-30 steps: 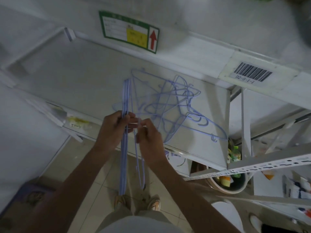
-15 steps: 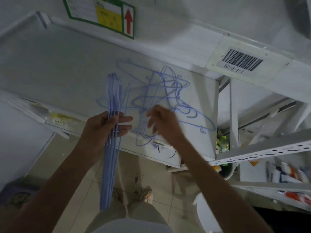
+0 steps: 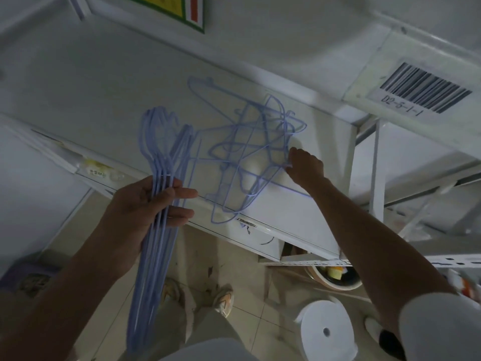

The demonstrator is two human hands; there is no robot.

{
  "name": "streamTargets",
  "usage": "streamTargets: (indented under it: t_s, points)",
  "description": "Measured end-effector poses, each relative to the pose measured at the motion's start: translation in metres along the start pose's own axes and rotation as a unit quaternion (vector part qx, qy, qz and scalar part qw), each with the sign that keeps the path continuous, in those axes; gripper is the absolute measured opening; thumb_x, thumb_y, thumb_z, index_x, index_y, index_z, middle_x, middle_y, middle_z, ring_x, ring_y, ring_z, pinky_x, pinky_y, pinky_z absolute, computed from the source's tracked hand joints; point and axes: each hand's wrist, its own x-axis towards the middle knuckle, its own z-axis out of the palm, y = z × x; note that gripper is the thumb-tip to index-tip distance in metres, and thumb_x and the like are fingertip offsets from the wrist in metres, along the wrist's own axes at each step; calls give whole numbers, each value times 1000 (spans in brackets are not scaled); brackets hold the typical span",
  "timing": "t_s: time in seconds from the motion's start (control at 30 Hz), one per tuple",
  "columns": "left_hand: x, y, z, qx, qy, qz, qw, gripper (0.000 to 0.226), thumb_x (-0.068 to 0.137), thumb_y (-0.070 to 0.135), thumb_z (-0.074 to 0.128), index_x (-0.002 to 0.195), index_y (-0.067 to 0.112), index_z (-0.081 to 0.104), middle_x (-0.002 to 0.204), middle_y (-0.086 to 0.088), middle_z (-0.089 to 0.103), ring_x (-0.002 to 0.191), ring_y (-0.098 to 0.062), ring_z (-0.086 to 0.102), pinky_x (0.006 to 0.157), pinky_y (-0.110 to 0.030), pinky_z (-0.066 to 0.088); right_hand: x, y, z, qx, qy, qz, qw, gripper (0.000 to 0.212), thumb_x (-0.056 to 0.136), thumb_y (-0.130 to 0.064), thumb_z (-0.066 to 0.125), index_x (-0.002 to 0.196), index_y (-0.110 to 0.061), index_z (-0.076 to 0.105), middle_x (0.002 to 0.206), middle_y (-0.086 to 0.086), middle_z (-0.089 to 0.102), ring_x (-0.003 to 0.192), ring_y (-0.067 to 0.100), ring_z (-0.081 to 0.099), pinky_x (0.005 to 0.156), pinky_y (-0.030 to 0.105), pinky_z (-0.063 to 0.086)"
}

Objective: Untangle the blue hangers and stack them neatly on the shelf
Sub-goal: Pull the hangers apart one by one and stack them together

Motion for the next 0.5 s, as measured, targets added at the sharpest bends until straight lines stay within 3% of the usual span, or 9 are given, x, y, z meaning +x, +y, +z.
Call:
streamTargets:
  t_s: [0.2,0.3,0.43,0.5]
  points:
    - [-8,-3,7,28,5,8,1000,21,92,24,56,104,24,74,108,-10,77,83,-30,77,71,-34,63,-4,-5,-11,47,-42,-38,997,48,88,-32,63,130,-23,40,102,13,71,93,38,70,73,36,47]
    - [-10,3,10,28,4,8,1000,22,92,25,57,108,21,72,108,-11,77,84,-32,76,71,-36,63,-25,-15,-26,68,-37,-99,992,56,82,-32,63,133,-36,42,87,2,71,87,34,71,72,35,48]
    - [-13,18,6,38,1,19,999,23,93,24,55,111,16,68,107,-9,77,83,-28,76,70,-32,62,-49,-31,-50,106,-33,-151,982,23,81,-36,69,104,-36,71,88,-5,77,91,23,72,77,28,51]
    - [-13,25,3,46,0,27,999,20,99,17,51,112,14,66,104,-5,78,80,-25,77,68,-29,61,-56,-37,-60,171,-73,-107,977,11,77,-41,71,85,-35,76,78,-5,78,76,18,75,70,23,52]
